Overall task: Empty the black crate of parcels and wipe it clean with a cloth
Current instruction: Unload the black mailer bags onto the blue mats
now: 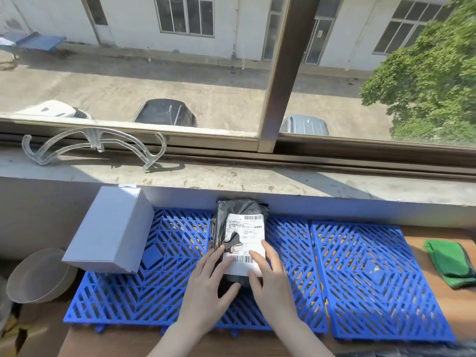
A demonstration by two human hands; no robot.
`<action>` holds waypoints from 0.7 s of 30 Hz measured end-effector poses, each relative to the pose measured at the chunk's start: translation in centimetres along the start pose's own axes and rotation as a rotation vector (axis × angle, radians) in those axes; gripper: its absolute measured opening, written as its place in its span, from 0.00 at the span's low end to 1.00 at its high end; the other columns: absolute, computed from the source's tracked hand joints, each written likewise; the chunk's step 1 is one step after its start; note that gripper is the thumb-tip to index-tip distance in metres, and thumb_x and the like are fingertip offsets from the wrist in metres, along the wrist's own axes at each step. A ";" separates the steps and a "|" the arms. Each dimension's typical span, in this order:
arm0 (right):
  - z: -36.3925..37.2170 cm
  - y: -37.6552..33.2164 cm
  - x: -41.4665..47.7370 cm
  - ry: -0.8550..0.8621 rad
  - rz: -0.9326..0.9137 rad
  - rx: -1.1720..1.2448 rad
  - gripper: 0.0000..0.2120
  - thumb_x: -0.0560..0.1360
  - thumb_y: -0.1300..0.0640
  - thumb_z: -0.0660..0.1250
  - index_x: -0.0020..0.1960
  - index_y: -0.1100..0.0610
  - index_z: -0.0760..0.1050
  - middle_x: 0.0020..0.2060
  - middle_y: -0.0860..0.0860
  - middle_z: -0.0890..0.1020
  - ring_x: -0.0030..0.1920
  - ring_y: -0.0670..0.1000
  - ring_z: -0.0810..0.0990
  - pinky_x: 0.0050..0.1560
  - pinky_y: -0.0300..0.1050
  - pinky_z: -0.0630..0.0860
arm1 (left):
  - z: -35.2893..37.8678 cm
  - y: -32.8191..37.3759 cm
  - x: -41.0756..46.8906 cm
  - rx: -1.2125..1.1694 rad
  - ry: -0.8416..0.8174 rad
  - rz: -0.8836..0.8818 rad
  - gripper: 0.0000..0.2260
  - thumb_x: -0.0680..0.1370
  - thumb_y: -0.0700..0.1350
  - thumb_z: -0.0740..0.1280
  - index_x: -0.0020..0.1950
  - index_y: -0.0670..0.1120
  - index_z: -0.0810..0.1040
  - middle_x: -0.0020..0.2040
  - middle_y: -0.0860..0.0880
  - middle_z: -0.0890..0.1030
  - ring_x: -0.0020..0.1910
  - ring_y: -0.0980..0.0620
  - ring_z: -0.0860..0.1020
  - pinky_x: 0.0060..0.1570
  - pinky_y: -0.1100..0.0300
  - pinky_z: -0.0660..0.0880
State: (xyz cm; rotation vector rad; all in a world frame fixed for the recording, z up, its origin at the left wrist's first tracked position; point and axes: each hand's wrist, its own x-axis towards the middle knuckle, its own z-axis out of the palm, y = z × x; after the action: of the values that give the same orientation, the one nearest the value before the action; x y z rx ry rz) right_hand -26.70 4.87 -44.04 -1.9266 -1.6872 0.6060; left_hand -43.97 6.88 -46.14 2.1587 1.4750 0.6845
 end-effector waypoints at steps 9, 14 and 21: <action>-1.2 -1.0 1.2 -0.285 0.020 0.051 0.23 0.81 0.54 0.58 0.75 0.45 0.60 0.77 0.37 0.46 0.75 0.48 0.58 0.72 0.45 0.61 | -1.3 0.3 -0.1 0.030 -0.068 -0.063 0.31 0.73 0.64 0.56 0.74 0.55 0.68 0.76 0.59 0.58 0.74 0.54 0.57 0.72 0.54 0.60; -4.4 -2.1 1.2 -0.202 0.005 -0.009 0.22 0.81 0.52 0.56 0.75 0.49 0.61 0.78 0.44 0.51 0.75 0.52 0.57 0.73 0.50 0.58 | -3.0 3.0 0.8 -0.009 0.042 -0.051 0.22 0.77 0.53 0.68 0.70 0.54 0.72 0.74 0.56 0.64 0.73 0.54 0.61 0.71 0.53 0.62; -14.7 -1.6 -1.9 0.088 -0.066 0.053 0.19 0.81 0.55 0.58 0.71 0.53 0.67 0.75 0.47 0.58 0.74 0.48 0.60 0.70 0.41 0.60 | -3.1 13.7 2.3 -0.170 0.198 0.095 0.17 0.77 0.52 0.63 0.64 0.49 0.76 0.64 0.54 0.74 0.65 0.54 0.70 0.65 0.66 0.61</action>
State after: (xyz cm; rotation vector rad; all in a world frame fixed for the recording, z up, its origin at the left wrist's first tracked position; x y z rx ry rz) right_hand -18.95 1.92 -31.68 -1.8265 -1.6563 0.5283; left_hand -35.29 4.62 -35.09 2.0890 1.3603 1.0449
